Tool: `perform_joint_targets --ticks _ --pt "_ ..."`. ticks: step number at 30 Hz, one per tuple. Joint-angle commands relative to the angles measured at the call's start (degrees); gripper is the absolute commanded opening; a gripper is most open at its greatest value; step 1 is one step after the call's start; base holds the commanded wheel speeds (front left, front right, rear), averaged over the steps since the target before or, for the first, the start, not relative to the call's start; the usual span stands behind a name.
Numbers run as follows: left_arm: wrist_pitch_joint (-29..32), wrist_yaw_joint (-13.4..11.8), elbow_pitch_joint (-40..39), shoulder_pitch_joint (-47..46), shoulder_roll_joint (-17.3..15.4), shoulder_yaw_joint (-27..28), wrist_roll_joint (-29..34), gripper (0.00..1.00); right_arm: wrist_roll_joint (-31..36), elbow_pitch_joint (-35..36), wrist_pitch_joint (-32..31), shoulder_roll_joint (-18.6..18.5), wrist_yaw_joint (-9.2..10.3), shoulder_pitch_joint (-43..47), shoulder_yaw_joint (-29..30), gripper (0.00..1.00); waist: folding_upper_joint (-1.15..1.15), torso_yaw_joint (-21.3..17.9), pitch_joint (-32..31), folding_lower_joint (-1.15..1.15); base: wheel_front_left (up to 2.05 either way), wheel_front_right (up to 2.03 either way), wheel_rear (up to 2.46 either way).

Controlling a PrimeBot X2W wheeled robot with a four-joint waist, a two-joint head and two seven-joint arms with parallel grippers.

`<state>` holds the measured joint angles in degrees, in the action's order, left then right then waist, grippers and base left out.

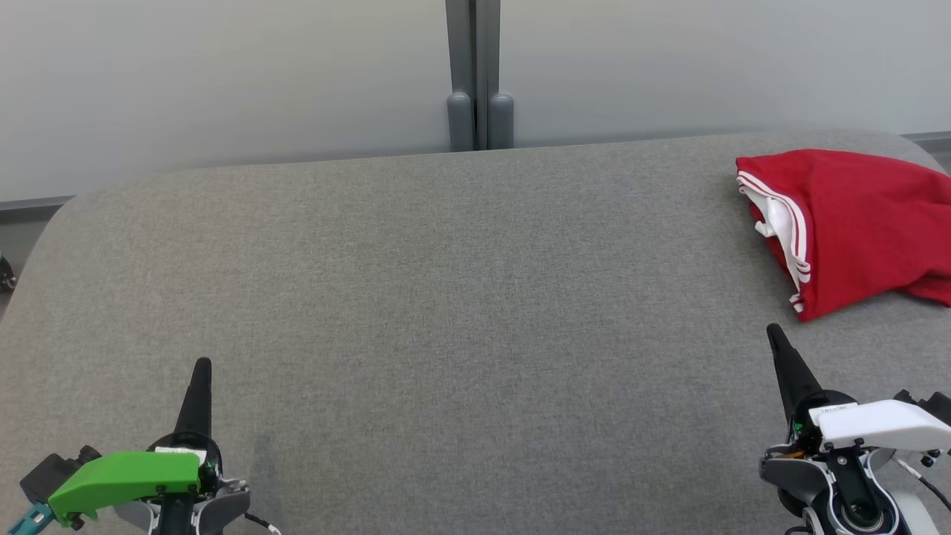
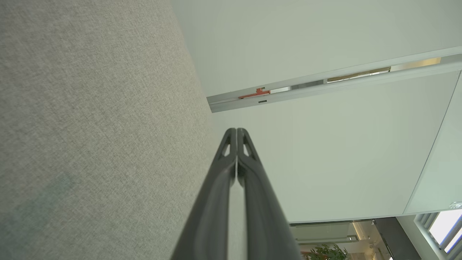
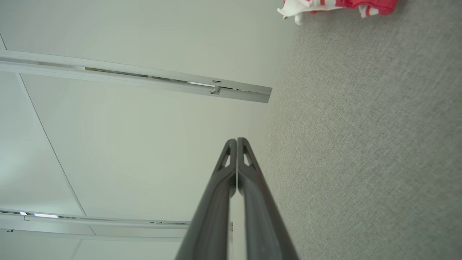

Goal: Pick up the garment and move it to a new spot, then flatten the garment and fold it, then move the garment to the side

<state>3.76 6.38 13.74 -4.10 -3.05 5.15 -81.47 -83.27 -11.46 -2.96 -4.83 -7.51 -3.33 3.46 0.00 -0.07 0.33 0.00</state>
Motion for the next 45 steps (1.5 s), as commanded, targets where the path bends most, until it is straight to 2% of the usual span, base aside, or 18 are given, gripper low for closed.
perform_joint_targets --ticks 1,26,45 --pt "0.4 0.3 0.0 -1.2 -0.1 0.3 -1.1 0.0 -1.2 -0.1 -0.3 0.0 0.02 -1.1 0.3 0.0 0.0 0.0 0.0 0.0 0.0 0.0 0.0" --pt "2.9 1.3 0.4 -2.7 0.2 1.6 -11.1 0.0 -10.7 -2.6 -2.3 0.7 0.02 -3.1 1.4 0.0 0.0 0.1 -0.1 0.0 0.0 0.0 0.0" --pt "3.0 1.3 0.4 -2.5 0.1 1.5 -11.0 0.0 -10.2 -2.7 -2.6 1.0 0.02 -3.0 1.8 0.0 0.0 0.1 -0.1 0.0 0.0 0.0 0.0"
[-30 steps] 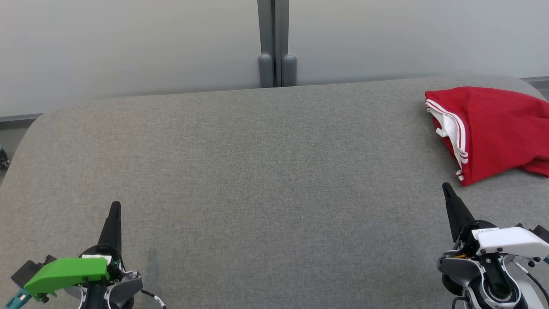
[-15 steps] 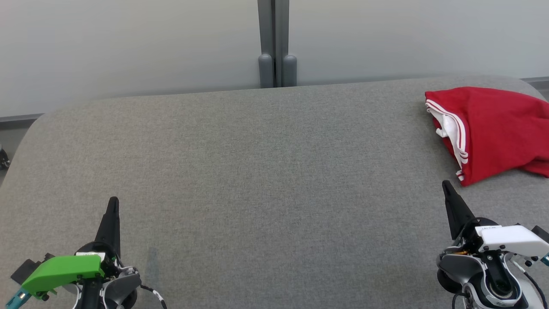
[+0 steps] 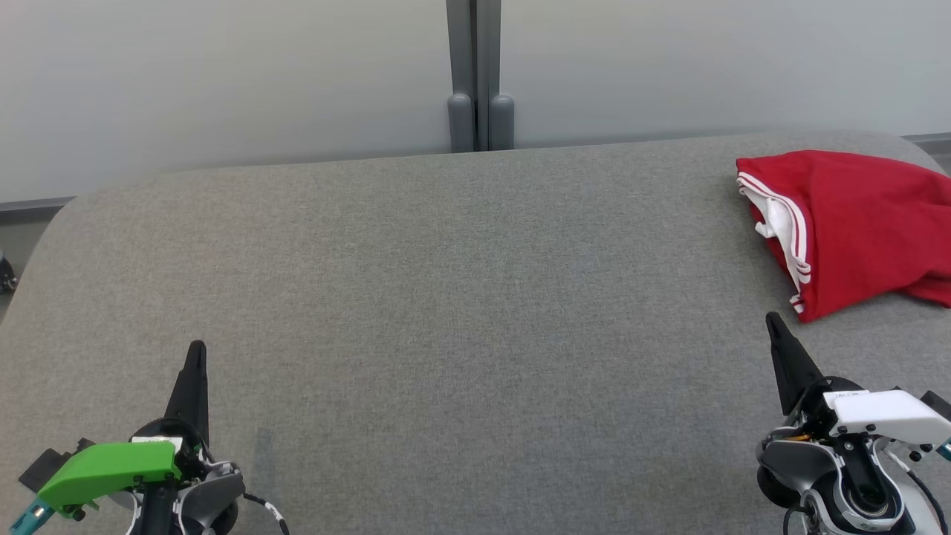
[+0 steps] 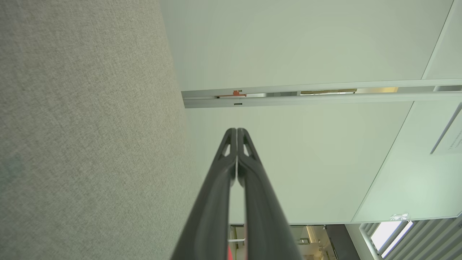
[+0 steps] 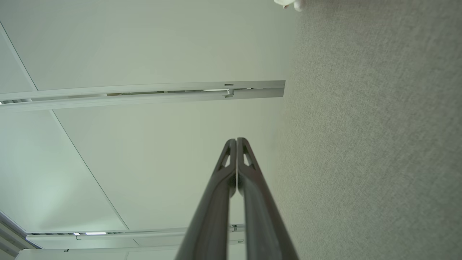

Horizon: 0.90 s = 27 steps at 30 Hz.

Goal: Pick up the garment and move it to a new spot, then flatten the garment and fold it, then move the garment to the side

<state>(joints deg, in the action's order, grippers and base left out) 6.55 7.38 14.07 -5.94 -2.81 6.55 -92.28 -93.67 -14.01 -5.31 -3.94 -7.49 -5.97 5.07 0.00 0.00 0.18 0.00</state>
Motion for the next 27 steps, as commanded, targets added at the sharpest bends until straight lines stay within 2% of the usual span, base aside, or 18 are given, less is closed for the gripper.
perform_joint_targets --ticks 1,27 --pt "0.2 0.3 0.0 -0.7 -0.1 0.1 -0.2 0.0 0.2 -0.1 -0.2 0.1 0.0 -0.4 0.2 0.0 0.0 0.0 0.0 0.0 0.0 0.0 0.0" --pt "0.2 0.3 0.0 -0.7 -0.1 0.1 -0.2 0.0 0.6 -0.1 -0.6 0.4 0.0 -0.4 0.6 0.0 0.0 0.0 0.0 0.0 0.0 0.0 0.0"
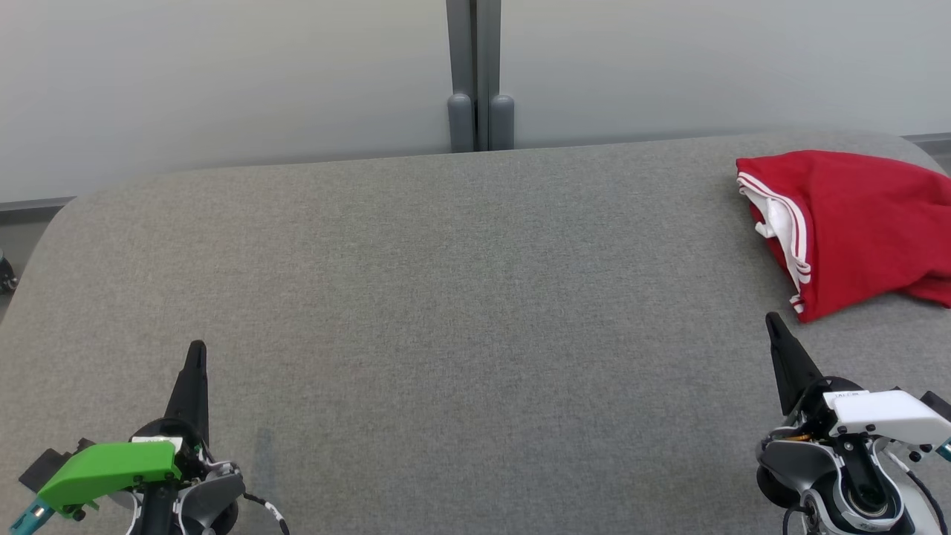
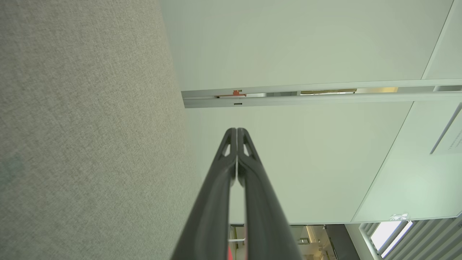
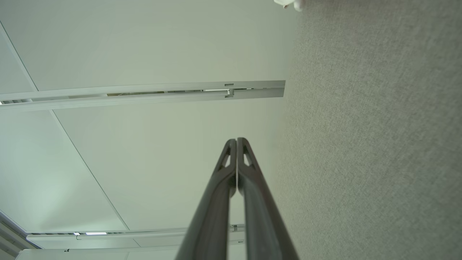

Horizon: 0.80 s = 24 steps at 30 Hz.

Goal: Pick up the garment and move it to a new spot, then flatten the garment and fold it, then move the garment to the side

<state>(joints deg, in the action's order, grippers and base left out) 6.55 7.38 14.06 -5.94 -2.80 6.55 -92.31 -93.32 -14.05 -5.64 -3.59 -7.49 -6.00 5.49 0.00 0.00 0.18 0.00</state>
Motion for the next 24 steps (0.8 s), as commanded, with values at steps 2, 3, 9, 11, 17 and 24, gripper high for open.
perform_joint_targets --ticks 2,3,9,11,17,24 --pt "0.2 0.3 0.0 -0.7 -0.1 0.1 -0.2 0.0 0.2 -0.1 -0.3 0.0 0.0 -0.4 0.2 0.0 0.0 0.0 0.0 0.0 0.0 0.0 0.0" --pt "0.2 0.3 0.0 -0.7 -0.1 0.1 -0.2 0.0 0.3 -0.1 -0.3 0.0 0.0 -0.4 0.2 0.0 0.0 0.0 0.0 0.0 0.0 0.0 0.0" --pt "0.2 0.3 0.0 -0.6 -0.1 0.1 -0.2 0.0 0.3 -0.1 -0.4 0.1 0.0 -0.4 0.3 0.0 0.0 0.0 0.0 0.0 0.0 0.0 0.0" --pt "0.2 0.3 0.0 -0.6 -0.1 0.1 -0.2 0.0 0.3 -0.1 -0.4 0.1 0.0 -0.4 0.3 0.0 0.0 0.0 0.0 0.0 0.0 0.0 0.0" --pt "0.2 0.3 0.0 -0.6 -0.1 0.1 -0.2 0.0 0.4 -0.1 -0.4 0.2 0.0 -0.4 0.4 0.0 0.0 0.0 0.0 0.0 0.0 0.0 0.0" --pt "0.2 0.3 0.0 -0.6 -0.1 0.1 -0.2 0.0 0.5 -0.1 -0.4 0.2 0.0 -0.4 0.4 0.0 0.0 0.0 0.0 0.0 0.0 0.0 0.0"
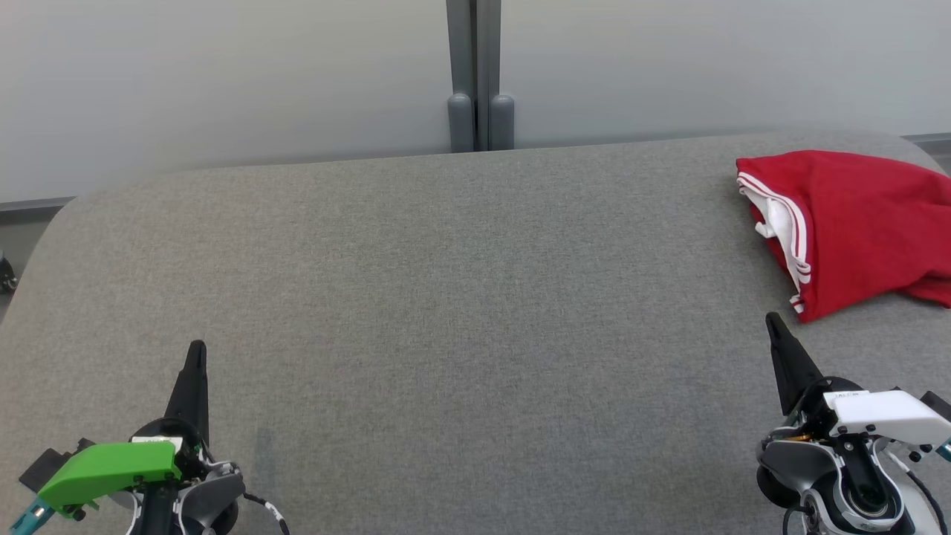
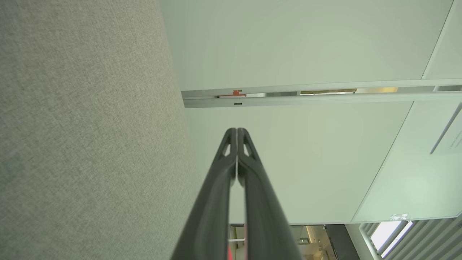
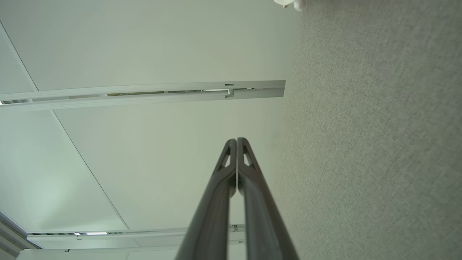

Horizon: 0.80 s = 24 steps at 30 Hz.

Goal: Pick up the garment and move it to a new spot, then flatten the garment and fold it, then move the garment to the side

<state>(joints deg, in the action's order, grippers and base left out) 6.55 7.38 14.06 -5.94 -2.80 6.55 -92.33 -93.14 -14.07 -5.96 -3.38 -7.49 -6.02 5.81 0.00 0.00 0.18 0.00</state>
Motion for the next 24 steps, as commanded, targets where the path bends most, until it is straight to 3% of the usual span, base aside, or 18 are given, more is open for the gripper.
perform_joint_targets --ticks 1,24 --pt "0.2 0.3 0.0 -0.6 -0.1 0.1 -0.2 0.0 0.3 -0.1 -0.1 0.0 0.0 -0.4 0.1 0.0 0.0 0.0 0.0 0.0 0.0 0.0 0.0" --pt "0.2 0.3 0.0 -0.6 -0.1 0.1 -0.2 0.0 0.6 -0.1 -0.3 0.2 0.0 -0.4 0.3 0.0 0.0 0.0 0.0 0.0 0.0 0.0 0.0"
